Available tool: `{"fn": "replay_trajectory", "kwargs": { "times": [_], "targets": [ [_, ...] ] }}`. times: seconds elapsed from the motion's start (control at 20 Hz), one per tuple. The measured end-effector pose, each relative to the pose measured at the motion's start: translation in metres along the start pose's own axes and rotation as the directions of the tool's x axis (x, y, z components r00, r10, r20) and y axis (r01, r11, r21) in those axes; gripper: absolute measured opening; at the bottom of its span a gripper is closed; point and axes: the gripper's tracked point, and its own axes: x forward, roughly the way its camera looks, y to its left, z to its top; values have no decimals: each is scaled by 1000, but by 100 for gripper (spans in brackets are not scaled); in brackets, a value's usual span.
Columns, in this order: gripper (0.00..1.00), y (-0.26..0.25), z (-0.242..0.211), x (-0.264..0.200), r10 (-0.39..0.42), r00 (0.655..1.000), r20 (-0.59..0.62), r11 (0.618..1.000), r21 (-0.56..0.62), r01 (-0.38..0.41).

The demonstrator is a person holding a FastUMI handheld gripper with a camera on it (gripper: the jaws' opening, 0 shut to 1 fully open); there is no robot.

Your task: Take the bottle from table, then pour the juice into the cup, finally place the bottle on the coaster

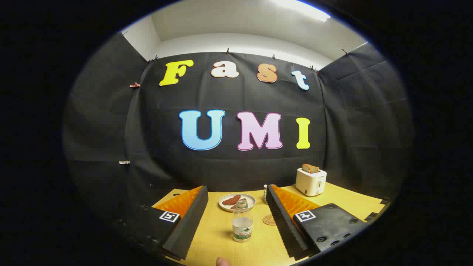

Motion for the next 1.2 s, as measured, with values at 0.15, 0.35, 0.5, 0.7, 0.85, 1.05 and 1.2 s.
{"fn": "replay_trajectory", "kwargs": {
  "times": [0.15,0.35,0.5,0.7,0.85,1.05,1.2],
  "targets": [
    [97,3,-1,-3,15,1000,-4,1000,-12,-15],
    [97,8,-7,-6,37,999,-10,999,-9,-38],
    [97,9,-16,-6,42,999,-19,999,-10,-42],
    [97,7,-27,1,20,999,-25,1000,-2,-20],
    [97,1,-43,7,-4,999,-46,1000,-15,3],
    [97,-5,-81,25,-21,996,-84,1000,-20,20],
    [97,-8,-123,42,-26,993,-117,1000,-13,25]
  ]
}}
